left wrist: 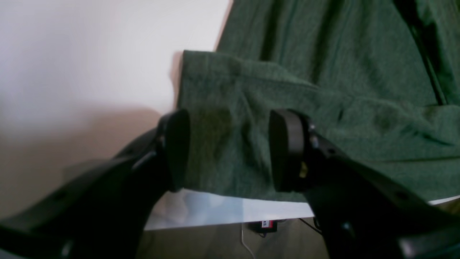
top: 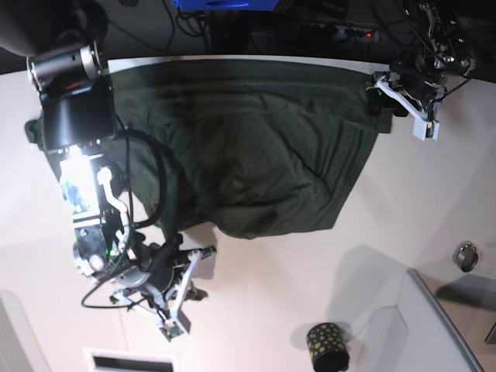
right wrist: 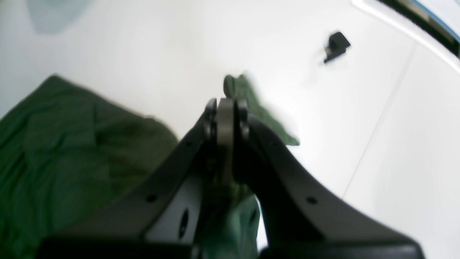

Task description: Layout the t-shirt on the table in an organized manner, then fold the t-shirt properly

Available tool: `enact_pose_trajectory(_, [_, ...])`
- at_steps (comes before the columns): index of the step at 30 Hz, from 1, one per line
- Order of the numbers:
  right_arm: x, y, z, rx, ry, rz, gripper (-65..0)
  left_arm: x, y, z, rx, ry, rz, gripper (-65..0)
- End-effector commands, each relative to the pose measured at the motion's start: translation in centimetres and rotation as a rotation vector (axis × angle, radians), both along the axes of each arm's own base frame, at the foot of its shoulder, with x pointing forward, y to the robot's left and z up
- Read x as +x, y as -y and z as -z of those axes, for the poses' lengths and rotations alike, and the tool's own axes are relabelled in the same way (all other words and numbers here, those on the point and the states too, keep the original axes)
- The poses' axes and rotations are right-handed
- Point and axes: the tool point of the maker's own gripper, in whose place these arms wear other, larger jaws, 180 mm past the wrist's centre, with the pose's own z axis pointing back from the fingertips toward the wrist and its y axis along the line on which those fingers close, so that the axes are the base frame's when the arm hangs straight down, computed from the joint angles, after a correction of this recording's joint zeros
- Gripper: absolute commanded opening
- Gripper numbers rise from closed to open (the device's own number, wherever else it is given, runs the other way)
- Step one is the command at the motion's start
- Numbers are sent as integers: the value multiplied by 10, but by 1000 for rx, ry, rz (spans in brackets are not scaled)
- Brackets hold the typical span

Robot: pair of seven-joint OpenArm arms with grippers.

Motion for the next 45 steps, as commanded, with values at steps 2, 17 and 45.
enact_pose_trajectory(2, [-12,-6,-34,26,92,-17,-650,8,-8,-10,22,37,8,-323])
enact_pose_trajectory(17, [-149,-36,38,28,-129,-204,-551,51,-7,-43,56,152,35,-323])
enact_pose_trajectory(45, [-36,248,127,33,-372,343,-260,149,62,-10,1,165,201,-323])
